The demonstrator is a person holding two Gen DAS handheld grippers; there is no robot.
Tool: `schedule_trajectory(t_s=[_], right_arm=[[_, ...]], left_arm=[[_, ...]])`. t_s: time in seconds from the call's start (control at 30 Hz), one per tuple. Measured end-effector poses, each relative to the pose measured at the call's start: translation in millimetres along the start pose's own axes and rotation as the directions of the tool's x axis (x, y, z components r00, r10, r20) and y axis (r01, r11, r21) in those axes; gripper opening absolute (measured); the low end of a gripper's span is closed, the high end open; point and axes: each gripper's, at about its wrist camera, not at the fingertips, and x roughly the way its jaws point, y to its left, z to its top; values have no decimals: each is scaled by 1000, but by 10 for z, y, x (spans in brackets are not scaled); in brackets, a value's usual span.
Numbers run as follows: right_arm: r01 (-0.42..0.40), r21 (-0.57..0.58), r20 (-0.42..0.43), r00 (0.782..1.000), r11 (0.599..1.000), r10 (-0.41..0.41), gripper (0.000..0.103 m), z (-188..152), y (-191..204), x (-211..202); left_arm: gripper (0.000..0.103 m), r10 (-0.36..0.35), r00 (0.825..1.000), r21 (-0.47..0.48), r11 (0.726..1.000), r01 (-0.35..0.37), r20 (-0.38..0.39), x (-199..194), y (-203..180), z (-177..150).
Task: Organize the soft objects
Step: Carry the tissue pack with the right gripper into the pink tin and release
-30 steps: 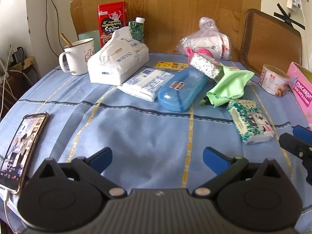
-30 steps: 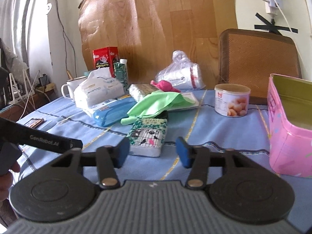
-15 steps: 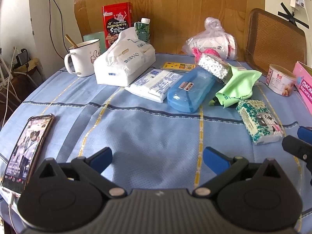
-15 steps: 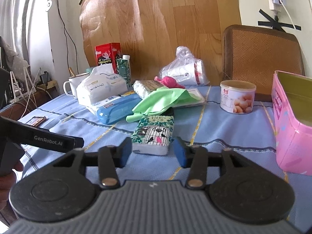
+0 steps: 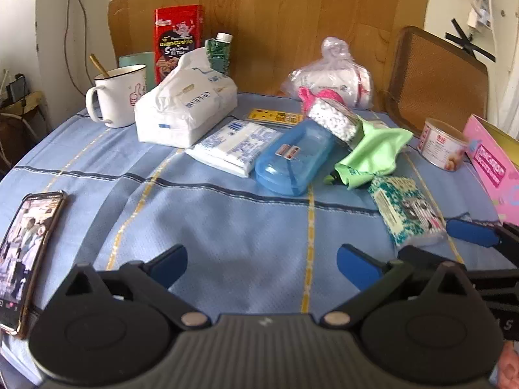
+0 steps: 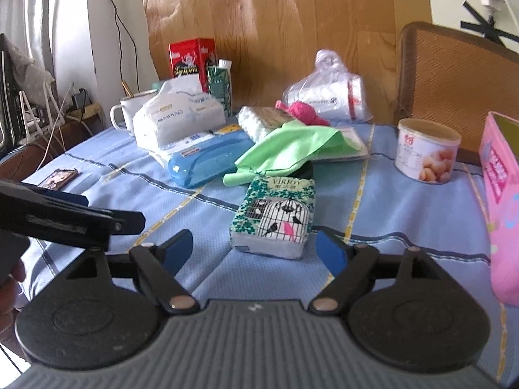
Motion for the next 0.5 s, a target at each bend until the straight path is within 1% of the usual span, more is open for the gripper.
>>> schedule_trajectory(t_s=[0.07, 0.13, 0.2, 0.27, 0.37, 0.4, 0.43, 0.47, 0.5], right_arm=[[-5, 18, -6, 1000, 1000, 5, 87, 23, -37, 30], [-1, 45, -17, 1000, 999, 2, 88, 59, -81, 75], [-5, 59, -23, 1000, 998, 6, 87, 77, -114, 102], [0, 43, -30, 1000, 999, 1, 87, 75, -109, 133], [4, 22, -60, 998, 1000, -2, 87, 61, -95, 220], [4, 11, -65, 998, 1000, -3, 84, 47, -78, 243], [12, -7, -61, 998, 1000, -12, 78, 44, -62, 248], [16, -28, -59, 998, 999, -18, 61, 50, -49, 252], [20, -45, -55, 998, 999, -23, 60, 43, -32, 237]], left_arm=[[102, -14, 1000, -6, 1000, 14, -1, 15, 21, 43], [103, -69, 998, -43, 997, 68, -10, 29, 80, 93], [103, -80, 997, -69, 994, 79, -6, 30, 117, 130], [103, -83, 997, -73, 994, 82, -3, 30, 113, 159], [102, -142, 990, -82, 987, 140, -17, 59, 43, 215], [102, -173, 985, -80, 982, 170, -25, 79, 1, 237], [102, -200, 979, -76, 978, 197, -34, 99, -50, 254], [102, -220, 974, -71, 974, 217, -44, 124, -102, 262], [102, -240, 969, -66, 969, 236, -58, 157, -161, 268]])
